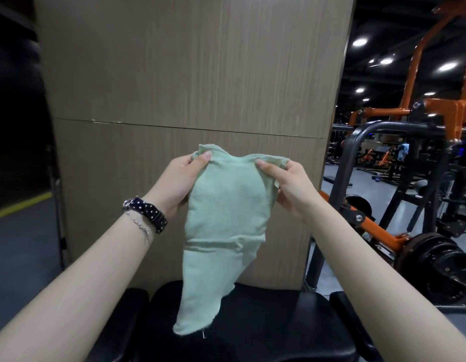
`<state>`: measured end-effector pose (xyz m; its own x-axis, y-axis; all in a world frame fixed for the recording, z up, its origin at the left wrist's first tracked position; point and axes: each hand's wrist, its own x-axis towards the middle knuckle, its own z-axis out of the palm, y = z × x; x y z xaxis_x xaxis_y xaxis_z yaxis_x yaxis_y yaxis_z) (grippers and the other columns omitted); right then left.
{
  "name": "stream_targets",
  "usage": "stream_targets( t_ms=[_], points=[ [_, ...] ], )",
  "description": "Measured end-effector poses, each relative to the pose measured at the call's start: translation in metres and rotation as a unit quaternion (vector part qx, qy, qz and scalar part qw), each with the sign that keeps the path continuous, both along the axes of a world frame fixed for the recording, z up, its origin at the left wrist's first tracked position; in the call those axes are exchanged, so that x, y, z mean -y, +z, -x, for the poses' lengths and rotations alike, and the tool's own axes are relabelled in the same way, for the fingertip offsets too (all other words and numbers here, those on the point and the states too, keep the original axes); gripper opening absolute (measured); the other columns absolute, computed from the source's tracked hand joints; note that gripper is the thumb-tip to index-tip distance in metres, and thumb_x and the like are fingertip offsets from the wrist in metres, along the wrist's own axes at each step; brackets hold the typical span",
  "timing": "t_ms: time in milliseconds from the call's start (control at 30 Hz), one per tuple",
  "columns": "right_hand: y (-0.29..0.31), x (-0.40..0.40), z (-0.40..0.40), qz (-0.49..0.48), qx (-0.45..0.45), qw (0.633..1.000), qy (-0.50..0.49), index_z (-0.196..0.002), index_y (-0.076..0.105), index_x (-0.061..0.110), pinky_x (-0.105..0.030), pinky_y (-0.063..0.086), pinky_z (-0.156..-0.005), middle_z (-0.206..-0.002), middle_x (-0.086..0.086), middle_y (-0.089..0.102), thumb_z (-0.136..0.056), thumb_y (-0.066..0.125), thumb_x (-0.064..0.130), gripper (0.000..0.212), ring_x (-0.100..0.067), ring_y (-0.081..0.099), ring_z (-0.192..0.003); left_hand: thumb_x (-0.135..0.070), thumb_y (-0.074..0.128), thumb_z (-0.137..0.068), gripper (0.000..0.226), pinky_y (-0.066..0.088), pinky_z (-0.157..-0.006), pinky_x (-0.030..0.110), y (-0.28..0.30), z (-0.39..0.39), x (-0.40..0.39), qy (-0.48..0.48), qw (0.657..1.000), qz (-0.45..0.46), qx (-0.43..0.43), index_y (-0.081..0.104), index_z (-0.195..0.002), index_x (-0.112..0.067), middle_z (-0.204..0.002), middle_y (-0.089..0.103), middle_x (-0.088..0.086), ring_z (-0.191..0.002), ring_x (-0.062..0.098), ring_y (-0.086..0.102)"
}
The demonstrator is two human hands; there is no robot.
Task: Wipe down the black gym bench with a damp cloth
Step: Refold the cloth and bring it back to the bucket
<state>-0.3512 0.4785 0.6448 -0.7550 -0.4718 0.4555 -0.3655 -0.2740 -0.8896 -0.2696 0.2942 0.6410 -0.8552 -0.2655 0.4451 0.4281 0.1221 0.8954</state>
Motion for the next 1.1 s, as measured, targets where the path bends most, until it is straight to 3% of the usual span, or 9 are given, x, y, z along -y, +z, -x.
stream_targets(
  t_ms=[133, 233, 333, 433, 633, 767, 867, 967, 1100],
  points=[
    [0.017, 0.035, -0.024, -0.008, -0.02, 0.998, 0.058, -0.107, 0.067, 0.0, -0.027, 0.056, -0.073, -0.096, -0.008, 0.073, -0.095, 0.056, 0.012, 0.02, -0.017, 0.07, -0.085, -0.051, 0.059, -0.08, 0.049, 0.056, -0.076, 0.029, -0.003, -0.043, 0.025, -0.059, 0.996, -0.055, 0.041, 0.065, -0.111, -0.014, -0.107, 0.071, 0.006, -0.098, 0.019, 0.067],
    [0.021, 0.061, -0.036, -0.015, -0.032, 0.995, 0.096, -0.108, 0.066, -0.003, -0.026, 0.056, -0.072, -0.099, -0.012, 0.073, -0.095, 0.056, 0.011, 0.022, -0.019, 0.07, -0.086, -0.047, 0.073, -0.074, 0.056, 0.053, -0.088, 0.034, -0.015, -0.064, 0.042, -0.058, 0.995, -0.068, 0.045, 0.063, -0.117, -0.013, -0.117, 0.067, 0.008, -0.109, 0.022, 0.063],
    [0.016, 0.089, -0.043, -0.018, -0.035, 0.991, 0.129, -0.105, 0.067, -0.004, -0.026, 0.055, -0.071, -0.097, -0.014, 0.073, -0.094, 0.058, 0.013, 0.022, -0.02, 0.07, -0.083, -0.034, 0.058, -0.087, 0.039, 0.053, -0.088, 0.033, -0.025, -0.082, 0.056, 0.007, 0.994, -0.1, 0.039, 0.063, -0.115, -0.007, -0.114, 0.068, 0.009, -0.108, 0.022, 0.063],
    [0.005, 0.121, -0.049, -0.004, -0.011, 0.982, 0.19, -0.095, 0.069, 0.001, -0.023, 0.053, -0.062, -0.082, -0.007, 0.073, -0.093, 0.059, 0.012, 0.015, -0.016, 0.07, -0.073, -0.032, 0.051, -0.091, 0.036, 0.051, -0.091, 0.033, -0.029, -0.107, 0.071, 0.054, 0.994, -0.095, 0.032, 0.063, -0.115, -0.008, -0.115, 0.068, 0.009, -0.108, 0.021, 0.064],
    [-0.034, 0.191, -0.071, -0.017, 0.039, 0.949, 0.312, -0.096, 0.07, 0.008, -0.02, 0.046, -0.047, -0.083, -0.001, 0.073, -0.089, 0.063, 0.017, 0.013, -0.011, 0.068, -0.067, -0.035, 0.049, -0.092, 0.039, 0.052, -0.089, 0.034, -0.048, -0.163, 0.104, 0.173, 0.979, -0.088, 0.057, 0.062, -0.117, -0.007, -0.114, 0.068, 0.008, -0.107, 0.022, 0.064],
    [-0.072, 0.228, -0.091, -0.035, 0.071, 0.902, 0.425, -0.107, 0.066, 0.005, -0.024, 0.055, -0.065, -0.098, -0.007, 0.074, -0.08, 0.064, 0.012, 0.028, -0.018, 0.071, -0.086, -0.031, 0.043, -0.098, 0.038, 0.053, -0.087, 0.033, -0.074, -0.196, 0.119, 0.234, 0.963, -0.111, 0.072, 0.058, -0.122, -0.006, -0.117, 0.066, 0.009, -0.108, 0.023, 0.063],
    [-0.105, 0.255, -0.104, -0.074, 0.105, 0.865, 0.485, -0.107, 0.065, 0.004, -0.024, 0.055, -0.065, -0.099, -0.007, 0.074, -0.08, 0.063, 0.002, 0.027, -0.019, 0.071, -0.088, -0.029, 0.042, -0.099, 0.035, 0.054, -0.08, 0.028, -0.1, -0.216, 0.13, 0.271, 0.95, -0.134, 0.077, 0.058, -0.12, -0.008, -0.116, 0.067, 0.008, -0.106, 0.021, 0.064],
    [-0.137, 0.283, -0.112, -0.123, 0.075, 0.859, 0.491, -0.107, 0.066, 0.007, -0.025, 0.055, -0.069, -0.102, -0.005, 0.073, -0.083, 0.065, 0.002, 0.024, -0.018, 0.07, -0.093, -0.028, 0.041, -0.099, 0.032, 0.054, -0.078, 0.027, -0.128, -0.231, 0.142, 0.303, 0.936, -0.158, 0.088, 0.06, -0.117, -0.01, -0.113, 0.068, 0.006, -0.104, 0.02, 0.065],
    [-0.18, 0.316, -0.123, -0.161, 0.069, 0.845, 0.506, -0.114, 0.065, 0.004, -0.039, 0.054, -0.09, -0.112, -0.009, 0.07, -0.087, 0.065, 0.008, 0.028, -0.024, 0.067, -0.104, -0.03, 0.045, -0.095, 0.036, 0.053, -0.086, 0.031, -0.172, -0.249, 0.165, 0.336, 0.917, -0.184, 0.106, 0.058, -0.121, -0.008, -0.118, 0.066, 0.008, -0.109, 0.023, 0.062]
  ],
)
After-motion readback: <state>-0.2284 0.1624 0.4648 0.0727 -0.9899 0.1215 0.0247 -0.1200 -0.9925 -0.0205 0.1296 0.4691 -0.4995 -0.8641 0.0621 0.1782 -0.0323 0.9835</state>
